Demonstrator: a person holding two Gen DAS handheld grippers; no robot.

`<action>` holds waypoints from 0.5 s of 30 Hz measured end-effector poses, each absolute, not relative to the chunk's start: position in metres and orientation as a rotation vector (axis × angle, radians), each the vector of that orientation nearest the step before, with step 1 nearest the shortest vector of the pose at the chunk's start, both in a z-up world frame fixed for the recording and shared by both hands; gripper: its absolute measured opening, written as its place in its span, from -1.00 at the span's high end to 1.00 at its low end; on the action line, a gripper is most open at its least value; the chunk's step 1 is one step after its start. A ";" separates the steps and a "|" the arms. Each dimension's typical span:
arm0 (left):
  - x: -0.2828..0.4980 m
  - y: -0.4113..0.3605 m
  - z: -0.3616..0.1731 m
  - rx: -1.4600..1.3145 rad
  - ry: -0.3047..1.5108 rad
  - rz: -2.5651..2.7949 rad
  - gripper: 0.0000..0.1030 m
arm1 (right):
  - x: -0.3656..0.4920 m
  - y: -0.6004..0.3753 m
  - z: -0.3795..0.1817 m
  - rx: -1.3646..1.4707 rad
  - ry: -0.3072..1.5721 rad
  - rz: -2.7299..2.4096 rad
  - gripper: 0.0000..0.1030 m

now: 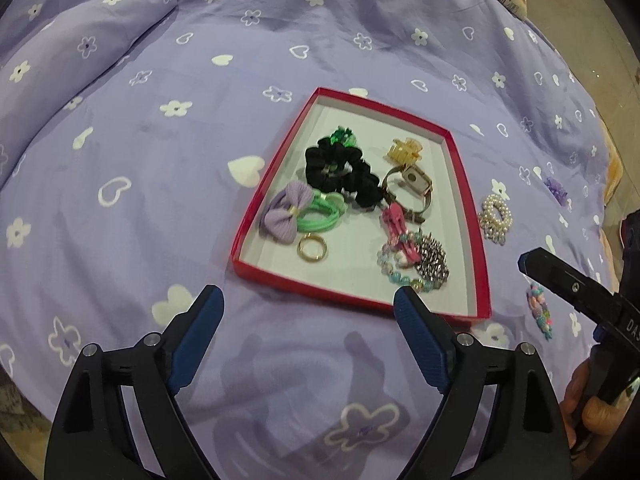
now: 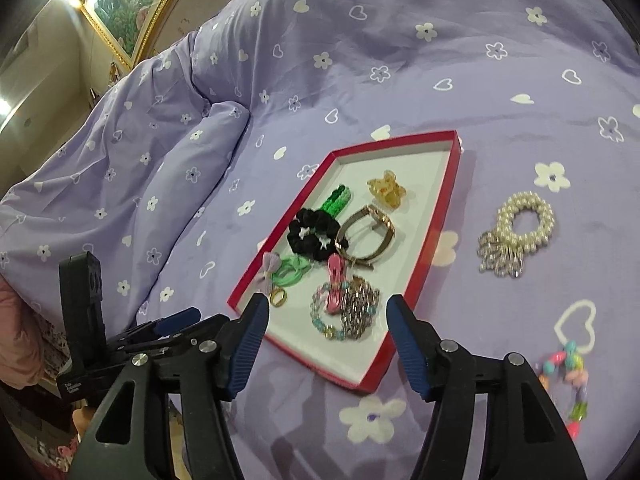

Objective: Organize jewelry

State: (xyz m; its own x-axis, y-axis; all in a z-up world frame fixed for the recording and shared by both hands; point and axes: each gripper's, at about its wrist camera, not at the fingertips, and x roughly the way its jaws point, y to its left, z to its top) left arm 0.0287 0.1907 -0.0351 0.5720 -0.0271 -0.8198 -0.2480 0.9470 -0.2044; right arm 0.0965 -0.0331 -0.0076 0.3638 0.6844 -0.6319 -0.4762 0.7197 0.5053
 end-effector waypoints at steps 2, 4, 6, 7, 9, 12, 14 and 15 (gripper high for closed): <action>0.024 0.190 -0.036 -0.314 0.967 0.138 -0.70 | 0.092 -0.036 -0.010 0.253 0.942 0.751 -0.27; 0.019 0.190 -0.036 -0.309 0.973 0.146 -0.71 | 0.088 -0.039 -0.012 0.256 0.944 0.748 -0.30; 0.015 0.189 -0.036 -0.304 0.980 0.149 -0.71 | 0.084 -0.043 -0.011 0.261 0.939 0.741 -0.45; 0.012 0.188 -0.035 -0.299 0.983 0.149 -0.71 | 0.082 -0.045 -0.010 0.264 0.936 0.740 -0.49; 0.008 0.186 -0.032 -0.288 0.978 0.150 -0.71 | 0.078 -0.049 -0.008 0.261 0.926 0.736 -0.58; -0.001 0.181 -0.022 -0.259 0.955 0.156 -0.71 | 0.070 -0.053 0.001 0.215 0.897 0.720 -0.61; -0.005 0.179 -0.009 -0.239 0.933 0.145 -0.73 | 0.066 -0.054 0.010 0.189 0.877 0.718 -0.64; -0.006 0.178 -0.003 -0.231 0.923 0.139 -0.78 | 0.065 -0.054 0.016 0.177 0.870 0.721 -0.67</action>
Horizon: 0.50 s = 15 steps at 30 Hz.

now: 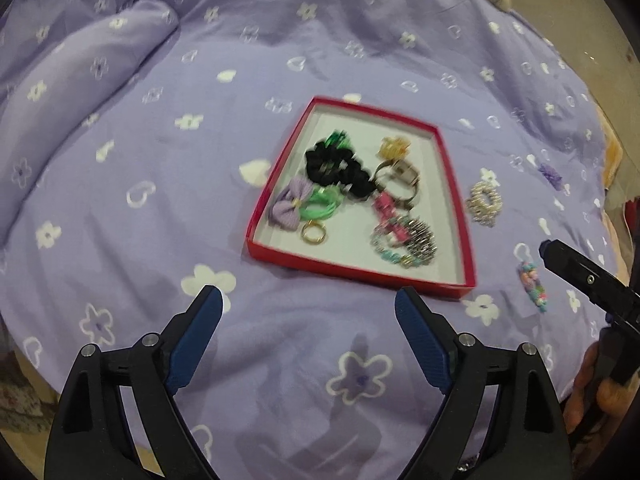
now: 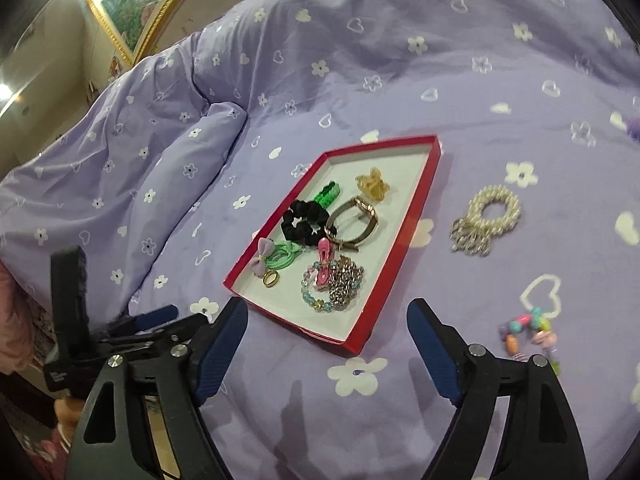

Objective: Organize jewelry

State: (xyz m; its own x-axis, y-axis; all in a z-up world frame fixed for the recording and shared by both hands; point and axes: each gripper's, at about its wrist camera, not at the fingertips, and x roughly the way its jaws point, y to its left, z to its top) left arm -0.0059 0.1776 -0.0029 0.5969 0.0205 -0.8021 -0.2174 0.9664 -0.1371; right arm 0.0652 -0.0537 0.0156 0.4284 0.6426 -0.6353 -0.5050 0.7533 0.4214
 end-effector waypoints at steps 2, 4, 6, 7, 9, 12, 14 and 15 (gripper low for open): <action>-0.010 0.176 0.015 -0.203 0.886 0.135 -0.89 | 0.065 -0.053 0.033 0.144 0.856 0.739 -0.70; -0.013 0.174 0.028 -0.187 0.854 0.141 -0.98 | 0.063 -0.053 0.049 0.117 0.830 0.741 -0.74; -0.018 0.174 0.039 -0.176 0.818 0.161 -1.00 | 0.058 -0.054 0.067 0.075 0.788 0.729 -0.92; -0.021 0.174 0.041 -0.173 0.803 0.175 -1.00 | 0.054 -0.054 0.074 0.056 0.768 0.714 -0.98; -0.023 0.174 0.040 -0.166 0.784 0.204 -1.00 | 0.045 -0.053 0.081 0.018 0.728 0.684 -1.00; -0.022 0.173 0.027 -0.154 0.794 0.242 -1.00 | 0.035 -0.048 0.068 -0.013 0.700 0.647 -1.00; -0.020 0.171 0.014 -0.149 0.819 0.244 -1.00 | 0.035 -0.046 0.052 0.004 0.728 0.639 -1.00; -0.019 0.170 0.008 -0.142 0.827 0.251 -1.00 | 0.036 -0.046 0.045 0.016 0.740 0.640 -1.00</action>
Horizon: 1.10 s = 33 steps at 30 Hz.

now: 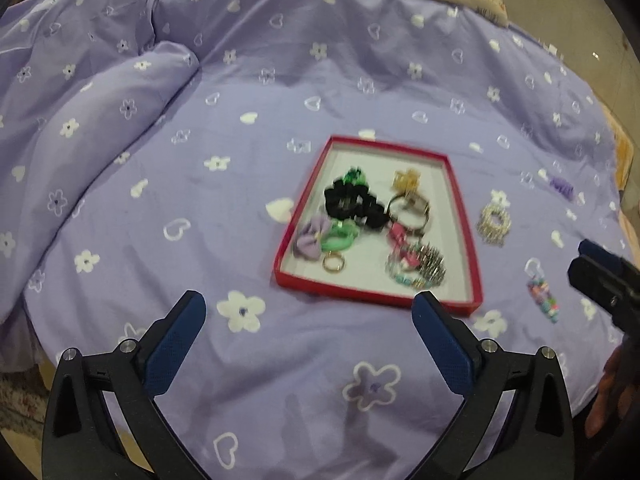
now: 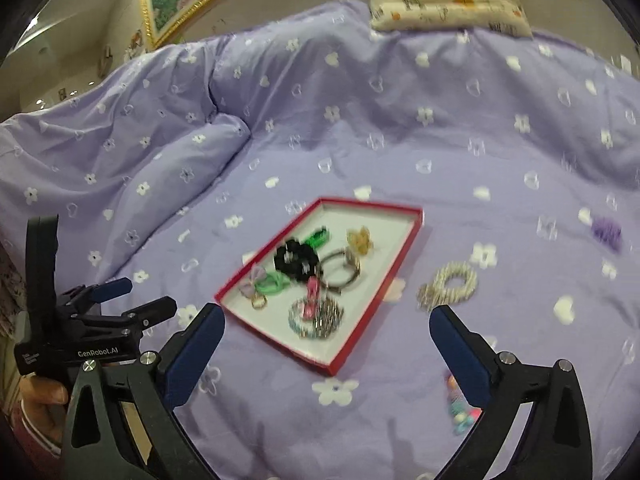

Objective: Organize jewelry

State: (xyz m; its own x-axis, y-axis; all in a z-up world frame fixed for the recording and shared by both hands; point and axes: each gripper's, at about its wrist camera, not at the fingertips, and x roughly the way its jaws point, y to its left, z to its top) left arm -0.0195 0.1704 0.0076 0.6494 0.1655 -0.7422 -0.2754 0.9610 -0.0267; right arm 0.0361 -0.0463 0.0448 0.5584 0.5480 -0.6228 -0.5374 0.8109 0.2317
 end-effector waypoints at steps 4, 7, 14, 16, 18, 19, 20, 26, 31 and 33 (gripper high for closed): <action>-0.021 0.164 -0.007 -0.113 0.836 0.273 -1.00 | 0.038 -0.046 0.011 0.044 0.798 0.616 -1.00; -0.022 0.160 -0.013 -0.086 0.833 0.288 -1.00 | 0.039 -0.045 -0.004 0.039 0.814 0.601 -1.00; -0.027 0.156 -0.010 -0.065 0.795 0.294 -1.00 | 0.037 -0.046 -0.008 0.007 0.793 0.585 -1.00; -0.027 0.156 -0.010 -0.065 0.794 0.297 -1.00 | 0.037 -0.046 -0.009 0.001 0.788 0.581 -1.00; -0.027 0.156 -0.010 -0.062 0.793 0.298 -1.00 | 0.037 -0.045 -0.010 -0.008 0.787 0.577 -1.00; -0.028 0.156 -0.010 -0.063 0.793 0.300 -1.00 | 0.037 -0.045 -0.010 -0.009 0.788 0.578 -1.00; -0.028 0.156 -0.010 -0.063 0.793 0.300 -1.00 | 0.037 -0.045 -0.011 -0.010 0.788 0.578 -1.00; -0.031 0.156 -0.011 -0.071 0.788 0.300 -1.00 | 0.035 -0.042 -0.012 -0.026 0.783 0.586 -1.00; -0.031 0.156 -0.012 -0.071 0.791 0.301 -1.00 | 0.036 -0.040 -0.013 -0.026 0.788 0.596 -1.00; -0.031 0.157 -0.013 -0.071 0.794 0.300 -1.00 | 0.036 -0.039 -0.014 -0.028 0.792 0.599 -1.00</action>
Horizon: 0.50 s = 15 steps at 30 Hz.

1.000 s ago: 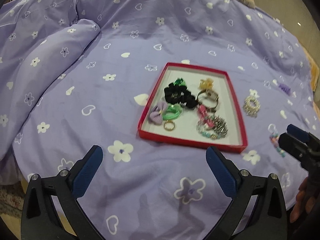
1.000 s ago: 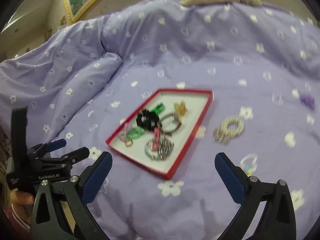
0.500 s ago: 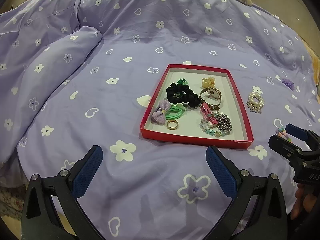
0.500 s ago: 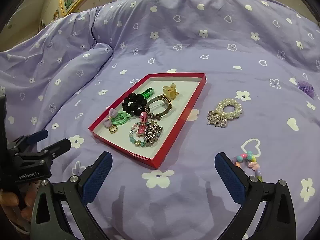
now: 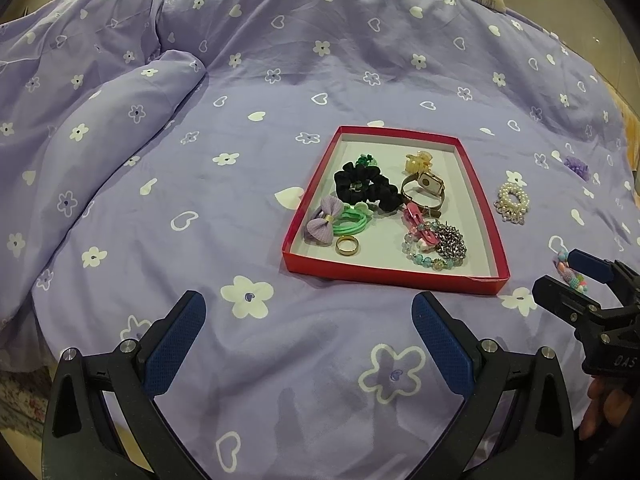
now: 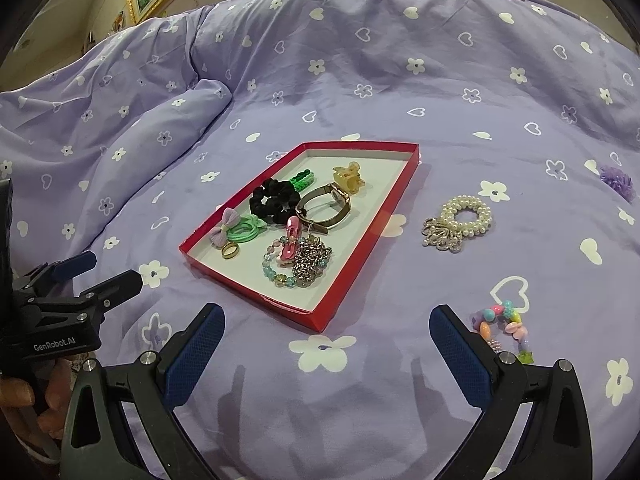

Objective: Organize jewelry

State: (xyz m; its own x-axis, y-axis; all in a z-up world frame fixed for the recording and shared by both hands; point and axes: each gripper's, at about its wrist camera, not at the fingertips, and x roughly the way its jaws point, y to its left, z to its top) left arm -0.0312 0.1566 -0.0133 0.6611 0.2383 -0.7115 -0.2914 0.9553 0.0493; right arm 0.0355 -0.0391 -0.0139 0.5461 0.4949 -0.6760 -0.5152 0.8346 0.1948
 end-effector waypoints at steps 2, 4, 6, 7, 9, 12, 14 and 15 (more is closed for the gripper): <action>-0.031 0.157 -0.014 -0.073 0.798 0.299 -1.00 | 0.035 -0.038 -0.014 -0.031 0.796 0.602 -1.00; -0.029 0.157 -0.014 -0.075 0.801 0.300 -1.00 | 0.035 -0.037 -0.015 -0.033 0.800 0.604 -1.00; -0.029 0.157 -0.015 -0.075 0.804 0.298 -1.00 | 0.034 -0.036 -0.016 -0.035 0.802 0.604 -1.00; -0.028 0.158 -0.015 -0.075 0.804 0.299 -1.00 | 0.034 -0.036 -0.016 -0.035 0.802 0.604 -1.00; -0.028 0.158 -0.015 -0.074 0.803 0.298 -1.00 | 0.034 -0.036 -0.016 -0.035 0.803 0.604 -1.00; -0.028 0.157 -0.015 -0.071 0.802 0.298 -1.00 | 0.034 -0.036 -0.016 -0.040 0.797 0.602 -1.00; -0.028 0.158 -0.015 -0.072 0.801 0.299 -1.00 | 0.034 -0.036 -0.016 -0.040 0.796 0.602 -1.00; -0.028 0.158 -0.015 -0.072 0.800 0.299 -1.00 | 0.034 -0.036 -0.016 -0.039 0.795 0.602 -1.00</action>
